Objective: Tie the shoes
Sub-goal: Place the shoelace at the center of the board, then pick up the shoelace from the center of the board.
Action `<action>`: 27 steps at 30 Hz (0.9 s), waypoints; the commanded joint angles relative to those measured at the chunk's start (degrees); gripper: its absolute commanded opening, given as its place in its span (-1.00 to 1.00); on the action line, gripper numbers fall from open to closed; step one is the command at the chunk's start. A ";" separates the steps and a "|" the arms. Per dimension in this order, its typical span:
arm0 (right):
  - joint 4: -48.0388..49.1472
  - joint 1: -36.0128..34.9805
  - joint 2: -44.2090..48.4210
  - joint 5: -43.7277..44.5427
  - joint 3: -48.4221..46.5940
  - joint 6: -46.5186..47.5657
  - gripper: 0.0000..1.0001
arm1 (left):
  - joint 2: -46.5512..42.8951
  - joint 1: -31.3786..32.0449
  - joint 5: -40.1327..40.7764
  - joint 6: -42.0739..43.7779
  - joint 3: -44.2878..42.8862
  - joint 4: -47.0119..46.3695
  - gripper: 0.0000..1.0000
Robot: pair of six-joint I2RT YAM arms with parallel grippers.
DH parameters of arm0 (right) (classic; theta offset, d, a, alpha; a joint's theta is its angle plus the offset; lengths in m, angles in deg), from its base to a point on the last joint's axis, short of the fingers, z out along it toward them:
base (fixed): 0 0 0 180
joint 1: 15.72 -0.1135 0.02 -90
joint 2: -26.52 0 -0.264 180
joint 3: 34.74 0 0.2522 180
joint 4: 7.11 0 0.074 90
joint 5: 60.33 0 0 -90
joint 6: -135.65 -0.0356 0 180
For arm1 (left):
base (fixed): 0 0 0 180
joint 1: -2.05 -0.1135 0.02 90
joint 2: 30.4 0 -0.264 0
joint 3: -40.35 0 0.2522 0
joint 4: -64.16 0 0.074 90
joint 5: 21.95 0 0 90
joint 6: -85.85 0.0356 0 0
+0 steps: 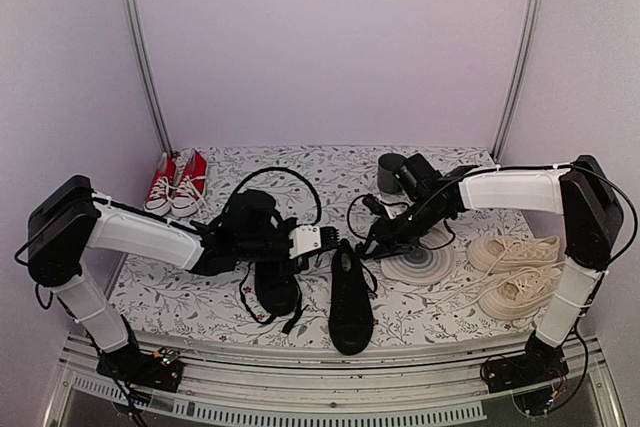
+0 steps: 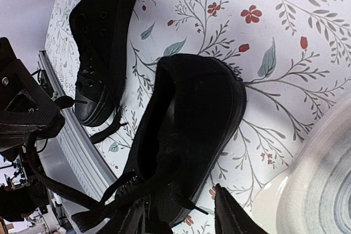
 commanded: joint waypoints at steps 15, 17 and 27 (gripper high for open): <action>5.34 1.54 5.87 0.25 4.33 2.95 -0.21 | 1.28 -0.89 1.92 -2.56 0.42 -1.89 -1.00; 7.98 1.55 9.23 -0.22 8.32 5.43 -0.17 | 0.74 -0.99 1.49 -2.79 0.43 -2.16 -1.00; 25.39 -1.08 15.93 -0.25 22.46 3.80 -0.02 | -0.71 -1.08 1.47 -3.60 0.61 -2.01 -1.00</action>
